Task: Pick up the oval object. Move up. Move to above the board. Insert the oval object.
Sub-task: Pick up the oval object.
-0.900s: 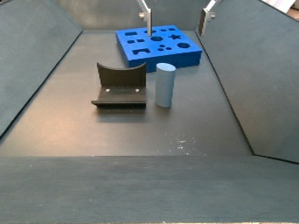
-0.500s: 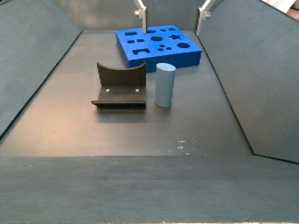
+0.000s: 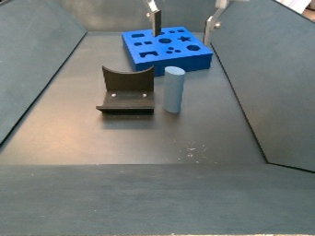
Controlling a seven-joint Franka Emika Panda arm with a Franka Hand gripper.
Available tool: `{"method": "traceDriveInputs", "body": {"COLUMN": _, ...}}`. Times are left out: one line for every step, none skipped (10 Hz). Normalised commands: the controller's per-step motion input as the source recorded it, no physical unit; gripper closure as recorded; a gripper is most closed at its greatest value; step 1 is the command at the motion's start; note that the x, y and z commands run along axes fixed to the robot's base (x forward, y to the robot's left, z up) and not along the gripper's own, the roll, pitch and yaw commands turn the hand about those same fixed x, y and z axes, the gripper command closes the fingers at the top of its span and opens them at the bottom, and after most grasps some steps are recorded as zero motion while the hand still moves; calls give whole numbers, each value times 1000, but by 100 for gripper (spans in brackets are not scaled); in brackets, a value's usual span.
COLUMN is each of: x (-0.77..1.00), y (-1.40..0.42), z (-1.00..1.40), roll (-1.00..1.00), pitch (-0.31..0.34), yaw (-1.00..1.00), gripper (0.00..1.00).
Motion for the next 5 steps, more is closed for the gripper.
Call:
{"method": "traceDriveInputs", "body": {"x": 289, "y": 0, "z": -131, "roll": 0, "pitch": -27, "yaw": -820, "gripper": 0}}
{"method": "traceDriveInputs", "body": {"x": 471, "y": 0, "z": 0, "roll": 0, "pitch": 44, "yaw": -534, "gripper": 0}}
{"method": "traceDriveInputs", "body": {"x": -11, "y": 0, "z": 0, "roll": 0, "pitch": -51, "yaw": -49, "gripper": 0}}
{"method": "traceDriveInputs", "body": {"x": -3, "y": -69, "z": -369, "roll": 11, "pitch": -56, "yaw": 0, "gripper": 0}}
{"method": "traceDriveInputs", "body": {"x": 23, "y": 0, "z": -909, "roll": 0, "pitch": -124, "yaw": 97, "gripper": 0}}
